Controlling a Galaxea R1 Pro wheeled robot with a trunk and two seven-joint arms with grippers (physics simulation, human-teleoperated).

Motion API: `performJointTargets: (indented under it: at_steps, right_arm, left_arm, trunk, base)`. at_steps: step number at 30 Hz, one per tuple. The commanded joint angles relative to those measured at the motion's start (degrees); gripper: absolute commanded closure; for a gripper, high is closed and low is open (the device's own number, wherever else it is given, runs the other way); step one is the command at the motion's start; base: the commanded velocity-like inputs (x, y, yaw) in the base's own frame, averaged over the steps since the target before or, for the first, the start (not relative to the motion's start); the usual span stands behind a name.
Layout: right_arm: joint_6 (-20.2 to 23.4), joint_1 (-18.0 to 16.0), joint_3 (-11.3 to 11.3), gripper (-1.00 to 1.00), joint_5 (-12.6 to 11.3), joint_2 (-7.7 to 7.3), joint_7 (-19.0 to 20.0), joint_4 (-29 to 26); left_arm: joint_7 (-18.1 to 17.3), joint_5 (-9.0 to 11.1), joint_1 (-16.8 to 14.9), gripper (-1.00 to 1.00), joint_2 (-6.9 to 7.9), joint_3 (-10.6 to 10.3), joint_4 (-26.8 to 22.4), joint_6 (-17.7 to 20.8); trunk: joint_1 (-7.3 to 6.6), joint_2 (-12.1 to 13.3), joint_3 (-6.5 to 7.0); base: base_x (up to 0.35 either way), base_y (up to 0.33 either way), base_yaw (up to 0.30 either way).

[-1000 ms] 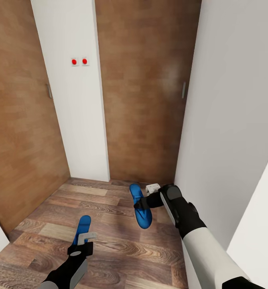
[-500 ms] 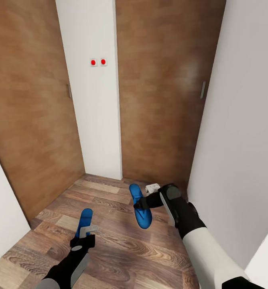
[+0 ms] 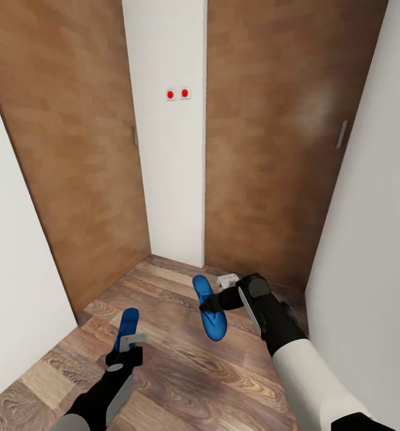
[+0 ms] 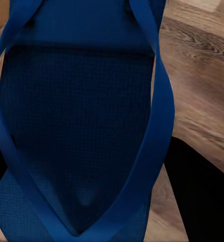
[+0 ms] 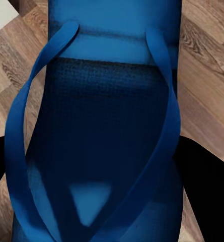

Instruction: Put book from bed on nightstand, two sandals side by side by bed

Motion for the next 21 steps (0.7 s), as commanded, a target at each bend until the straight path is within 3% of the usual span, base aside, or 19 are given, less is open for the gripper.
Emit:
performJointTargets:
  at_steps: [1, 21]
  right_arm:
    - [0.2, 0.0, 0.0, 1.0, 0.4, -0.01, 0.5, -0.1]
    - [0.1, 0.0, -0.2, 1.0, 0.2, 0.01, 0.5, -0.1]
  left_arm:
    - [0.5, 0.4, 0.0, 1.0, 0.06, -0.5, -0.1, 0.3]
    - [0.5, 0.4, -0.1, 1.0, 0.06, -0.4, 0.1, 0.4]
  trunk:
    - [-0.24, 0.4, 0.11]
    - [-4.63, 8.4, 3.67]
  base:
    - [0.0, 0.0, 0.182]
    - [0.0, 0.0, 0.024]
